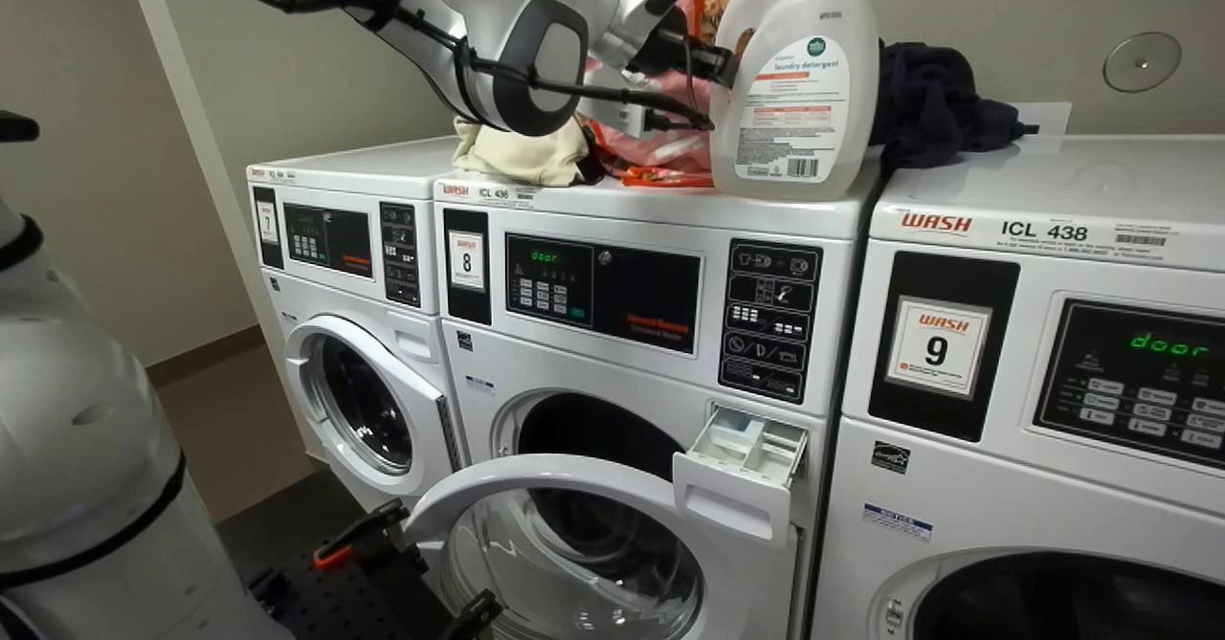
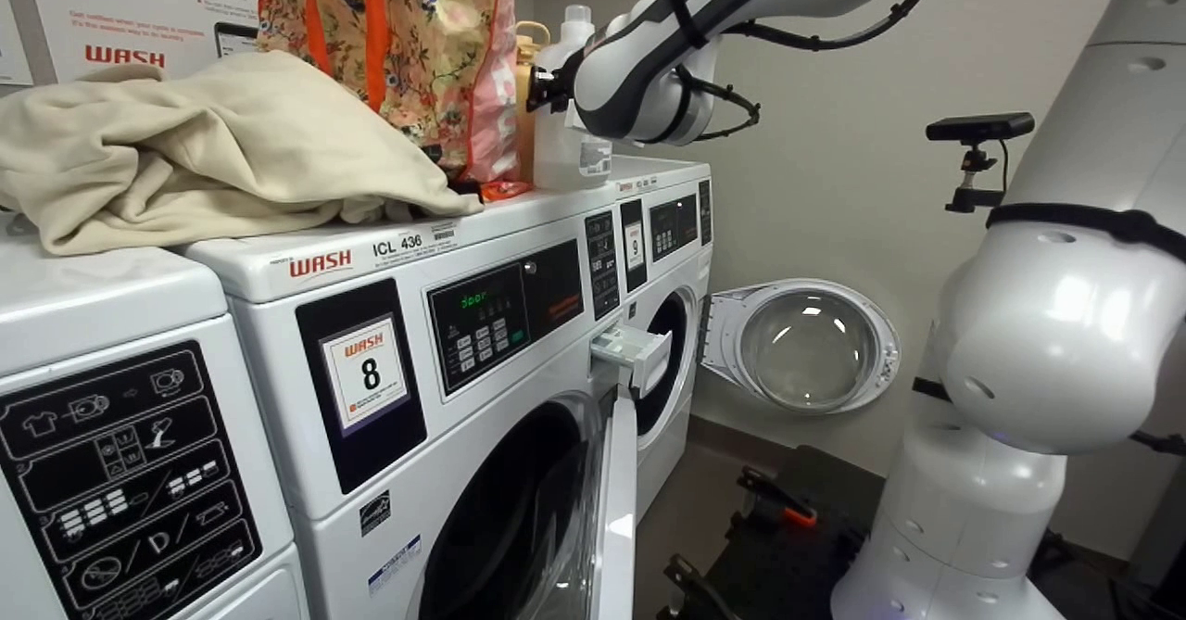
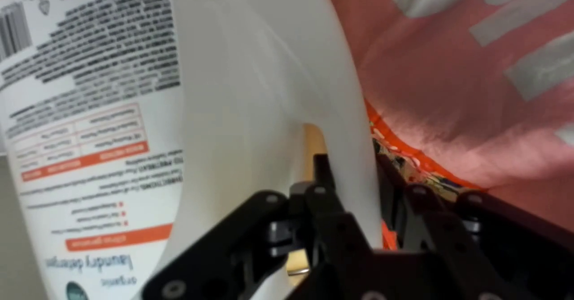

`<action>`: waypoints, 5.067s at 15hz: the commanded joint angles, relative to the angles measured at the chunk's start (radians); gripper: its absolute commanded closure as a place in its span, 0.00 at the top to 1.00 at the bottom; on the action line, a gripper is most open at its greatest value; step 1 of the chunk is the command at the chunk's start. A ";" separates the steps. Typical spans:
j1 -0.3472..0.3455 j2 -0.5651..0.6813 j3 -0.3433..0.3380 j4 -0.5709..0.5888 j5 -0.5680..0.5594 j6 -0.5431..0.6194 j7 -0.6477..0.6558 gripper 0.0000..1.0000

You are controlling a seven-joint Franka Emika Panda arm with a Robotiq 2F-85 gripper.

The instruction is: Move the white bottle to the left

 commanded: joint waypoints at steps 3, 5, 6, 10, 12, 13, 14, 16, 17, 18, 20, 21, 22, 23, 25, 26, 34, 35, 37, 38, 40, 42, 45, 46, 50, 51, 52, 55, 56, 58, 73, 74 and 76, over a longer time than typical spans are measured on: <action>-0.016 -0.060 0.003 -0.048 0.026 0.000 0.026 0.07; -0.018 -0.109 0.010 -0.092 0.024 0.000 0.018 0.07; -0.024 -0.138 0.018 -0.115 0.026 0.000 0.009 0.07; -0.055 -0.281 0.085 -0.226 0.016 -0.003 0.010 0.07; -0.049 -0.353 0.122 -0.285 0.015 -0.001 0.010 0.07; -0.043 -0.385 0.146 -0.304 0.018 0.000 0.013 0.07; -0.030 -0.417 0.161 -0.324 0.017 -0.003 0.018 0.07; -0.019 -0.459 0.201 -0.350 0.018 -0.002 0.022 0.07; -0.007 -0.473 0.216 -0.357 0.018 -0.004 0.029 0.07; 0.021 -0.481 0.222 -0.367 0.015 -0.004 0.042 0.07; 0.069 -0.504 0.236 -0.378 0.007 -0.019 0.053 0.07; 0.096 -0.516 0.242 -0.379 0.005 -0.037 0.054 0.07; 0.120 -0.525 0.246 -0.381 0.004 -0.051 0.055 0.07; 0.152 -0.534 0.242 -0.380 0.000 -0.063 0.054 0.07; 0.212 -0.533 0.238 -0.368 -0.010 -0.070 0.048 0.07; 0.238 -0.524 0.237 -0.358 -0.012 -0.069 0.046 0.07; 0.486 -0.387 0.118 -0.297 -0.047 0.034 0.024 0.07; 0.511 -0.362 0.101 -0.286 -0.056 0.059 0.026 0.07; 0.555 -0.378 0.078 -0.242 -0.073 -0.004 0.036 0.07; 0.585 -0.358 0.049 -0.219 -0.084 -0.006 0.035 0.07; 0.651 -0.301 -0.003 -0.188 -0.097 0.030 0.041 0.07; 0.725 -0.273 -0.067 -0.151 -0.107 0.013 0.047 0.07; 0.851 -0.235 -0.185 -0.094 -0.130 0.006 0.053 0.07; 0.889 -0.225 -0.223 -0.076 -0.135 0.006 0.055 0.07; 0.991 -0.200 -0.341 0.007 -0.113 0.008 0.062 0.07; 1.006 -0.191 -0.364 0.025 -0.108 0.010 0.064 0.07; 1.015 -0.183 -0.381 0.040 -0.101 0.012 0.071 0.07; 0.991 -0.165 -0.395 0.070 -0.069 0.013 0.101 0.07; 0.982 -0.156 -0.395 0.076 -0.055 0.013 0.107 0.07; 0.978 -0.153 -0.400 0.072 -0.036 0.013 0.123 0.07; 0.765 -0.151 -0.163 0.097 0.032 0.009 0.137 0.07; 0.707 -0.145 -0.120 0.101 0.045 0.009 0.135 0.07; 0.597 -0.140 -0.035 0.097 0.067 0.010 0.131 0.07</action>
